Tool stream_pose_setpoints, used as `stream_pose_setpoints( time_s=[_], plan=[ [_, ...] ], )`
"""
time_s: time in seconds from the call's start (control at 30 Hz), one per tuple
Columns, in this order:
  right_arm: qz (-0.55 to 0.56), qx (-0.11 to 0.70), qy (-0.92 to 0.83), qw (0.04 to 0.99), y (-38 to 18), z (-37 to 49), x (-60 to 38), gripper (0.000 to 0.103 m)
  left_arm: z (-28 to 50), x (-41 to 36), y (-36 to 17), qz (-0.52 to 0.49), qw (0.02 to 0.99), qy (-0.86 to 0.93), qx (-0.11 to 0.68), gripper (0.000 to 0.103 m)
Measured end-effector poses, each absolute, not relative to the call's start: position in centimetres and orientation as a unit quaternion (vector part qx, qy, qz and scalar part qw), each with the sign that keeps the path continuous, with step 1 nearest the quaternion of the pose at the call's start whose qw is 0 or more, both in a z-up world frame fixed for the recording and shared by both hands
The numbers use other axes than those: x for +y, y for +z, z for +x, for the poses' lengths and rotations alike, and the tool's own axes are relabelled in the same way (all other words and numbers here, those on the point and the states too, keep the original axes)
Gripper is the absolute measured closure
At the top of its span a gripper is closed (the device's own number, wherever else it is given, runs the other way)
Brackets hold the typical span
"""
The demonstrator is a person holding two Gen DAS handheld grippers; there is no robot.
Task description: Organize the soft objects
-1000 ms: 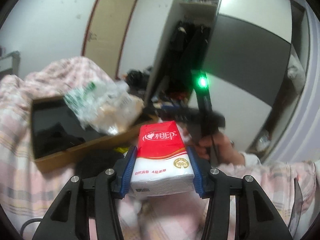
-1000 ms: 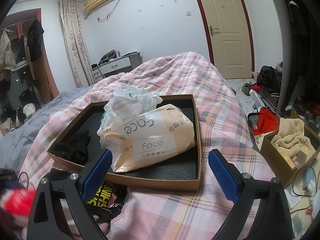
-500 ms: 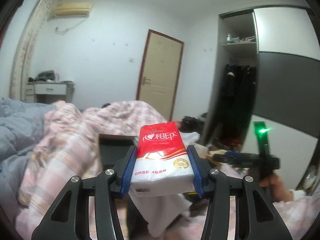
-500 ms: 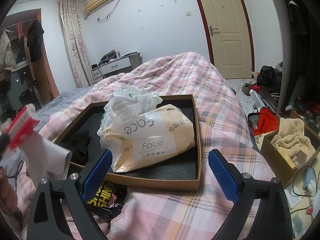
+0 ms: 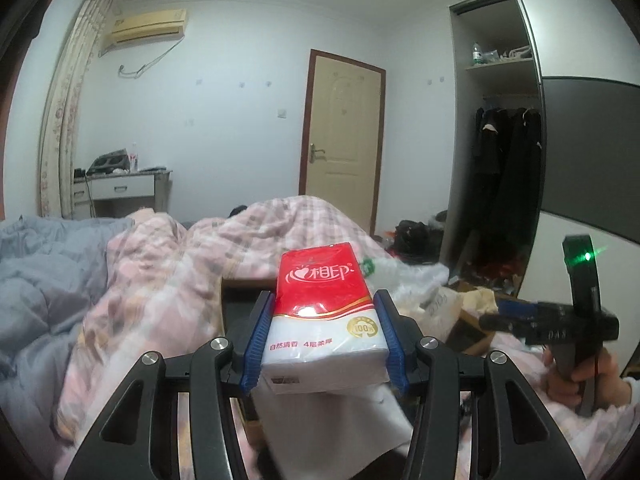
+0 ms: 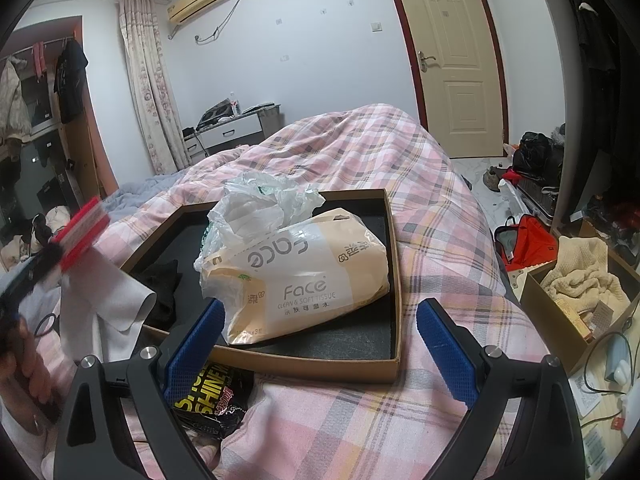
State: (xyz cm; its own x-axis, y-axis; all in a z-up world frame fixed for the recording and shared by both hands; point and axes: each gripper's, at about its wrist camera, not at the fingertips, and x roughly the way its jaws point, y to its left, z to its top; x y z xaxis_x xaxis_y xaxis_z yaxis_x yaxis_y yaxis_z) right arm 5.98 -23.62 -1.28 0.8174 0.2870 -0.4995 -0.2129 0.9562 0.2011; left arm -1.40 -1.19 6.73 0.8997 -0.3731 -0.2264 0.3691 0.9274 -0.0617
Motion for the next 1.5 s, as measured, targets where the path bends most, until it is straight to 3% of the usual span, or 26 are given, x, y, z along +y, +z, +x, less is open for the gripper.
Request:
stream_pose_setpoints(
  time_s=[0.33, 0.77, 0.87, 0.93, 0.97, 1.0, 1.5],
  plan=[
    [0.071, 0.272, 0.131, 0.951, -1.0, 5.8, -23.8, 0.007, 0.3, -1.5, 11.1, 0.006, 0.978, -0.186, 0.098, 0.056],
    [0.072, 0.272, 0.131, 0.951, -1.2, 5.9, -23.9, 0.007, 4.3, -3.9, 3.1, 0.033, 0.957, -0.184, 0.222, 0.056],
    [0.072, 0.273, 0.131, 0.951, -1.2, 5.9, -23.8, 0.007, 4.5, -3.9, 2.1, 0.026, 0.954, -0.178, 0.241, 0.052],
    [0.072, 0.273, 0.131, 0.95, -1.3, 6.0, -23.8, 0.007, 4.2, -3.7, 1.8, 0.021, 0.954, -0.173, 0.244, 0.038],
    [0.072, 0.274, 0.131, 0.95, -1.3, 6.0, -23.8, 0.007, 4.1, -3.4, 1.7, 0.016, 0.956, -0.168, 0.24, 0.024],
    [0.072, 0.274, 0.131, 0.95, -1.3, 6.0, -23.8, 0.007, 3.9, -3.1, 1.6, 0.011, 0.958, -0.165, 0.234, 0.021],
    [0.031, 0.243, 0.153, 0.957, -0.7, 4.6, -22.1, 0.007, 1.7, -0.2, 1.7, -0.04, 0.976, -0.125, 0.173, 0.02]
  ],
)
